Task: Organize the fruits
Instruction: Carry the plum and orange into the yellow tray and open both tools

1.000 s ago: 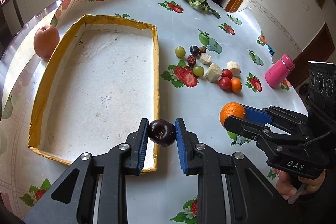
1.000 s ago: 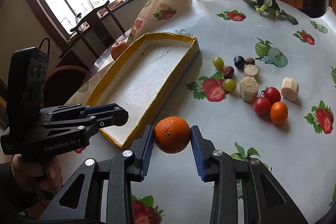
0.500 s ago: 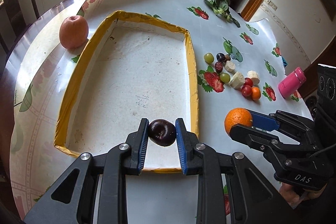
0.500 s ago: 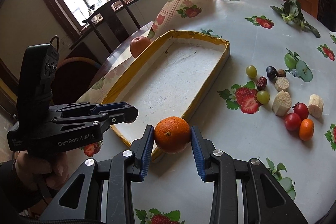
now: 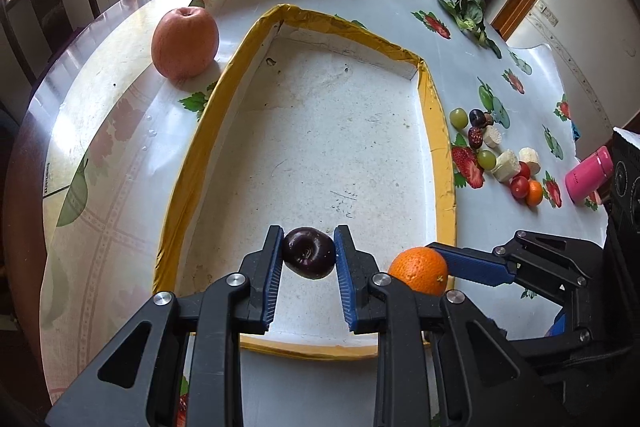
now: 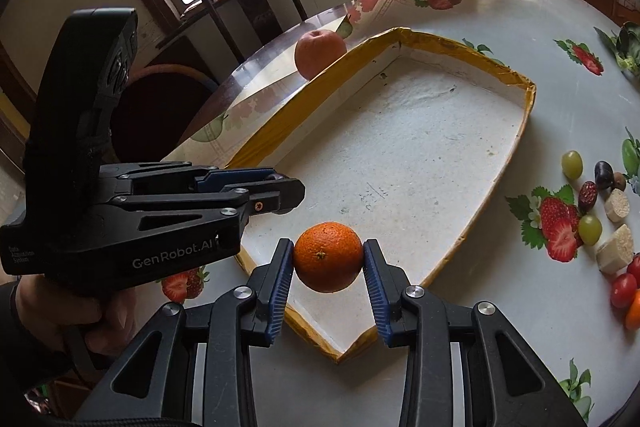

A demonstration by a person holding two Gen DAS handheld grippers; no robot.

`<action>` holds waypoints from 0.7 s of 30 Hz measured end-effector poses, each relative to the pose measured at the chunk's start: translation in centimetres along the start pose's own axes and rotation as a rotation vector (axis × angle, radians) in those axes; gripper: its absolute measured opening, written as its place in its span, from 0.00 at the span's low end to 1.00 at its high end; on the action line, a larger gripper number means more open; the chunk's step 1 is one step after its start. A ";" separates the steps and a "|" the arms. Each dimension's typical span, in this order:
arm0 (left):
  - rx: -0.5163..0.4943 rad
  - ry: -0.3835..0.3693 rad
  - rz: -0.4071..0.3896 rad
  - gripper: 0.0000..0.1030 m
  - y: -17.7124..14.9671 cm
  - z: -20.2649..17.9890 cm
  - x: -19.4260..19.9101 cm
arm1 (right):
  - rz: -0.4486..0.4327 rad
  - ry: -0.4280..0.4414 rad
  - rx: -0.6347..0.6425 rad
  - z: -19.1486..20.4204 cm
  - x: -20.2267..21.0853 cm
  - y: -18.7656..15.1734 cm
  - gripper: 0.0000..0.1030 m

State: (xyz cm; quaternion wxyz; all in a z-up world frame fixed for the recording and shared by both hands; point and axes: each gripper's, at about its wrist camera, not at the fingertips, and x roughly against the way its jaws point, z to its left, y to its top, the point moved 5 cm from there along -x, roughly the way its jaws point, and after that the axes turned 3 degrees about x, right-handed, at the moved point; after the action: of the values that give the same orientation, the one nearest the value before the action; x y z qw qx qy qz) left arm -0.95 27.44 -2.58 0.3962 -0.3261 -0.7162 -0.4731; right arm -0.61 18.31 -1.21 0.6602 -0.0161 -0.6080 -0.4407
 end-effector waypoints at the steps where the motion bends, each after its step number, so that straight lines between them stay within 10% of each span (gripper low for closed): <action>1: 0.000 0.003 0.004 0.22 0.0 0.1 -0.3 | 0.014 -0.003 0.014 0.2 -0.6 0.0 0.35; 17: -0.001 0.031 0.087 0.25 -0.7 0.1 -2.9 | 0.111 -0.021 0.054 -0.4 -4.4 -1.0 0.40; 21: -0.005 0.042 0.068 0.38 -0.6 0.0 -2.1 | 0.090 -0.018 0.041 -0.5 -3.3 -0.8 0.44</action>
State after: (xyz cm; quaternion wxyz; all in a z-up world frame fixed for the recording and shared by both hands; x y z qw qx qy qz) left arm -0.48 27.03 -4.68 0.4262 -0.3412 -0.6949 -0.4681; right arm -0.30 19.38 -4.47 0.6740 -0.0337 -0.6216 -0.3977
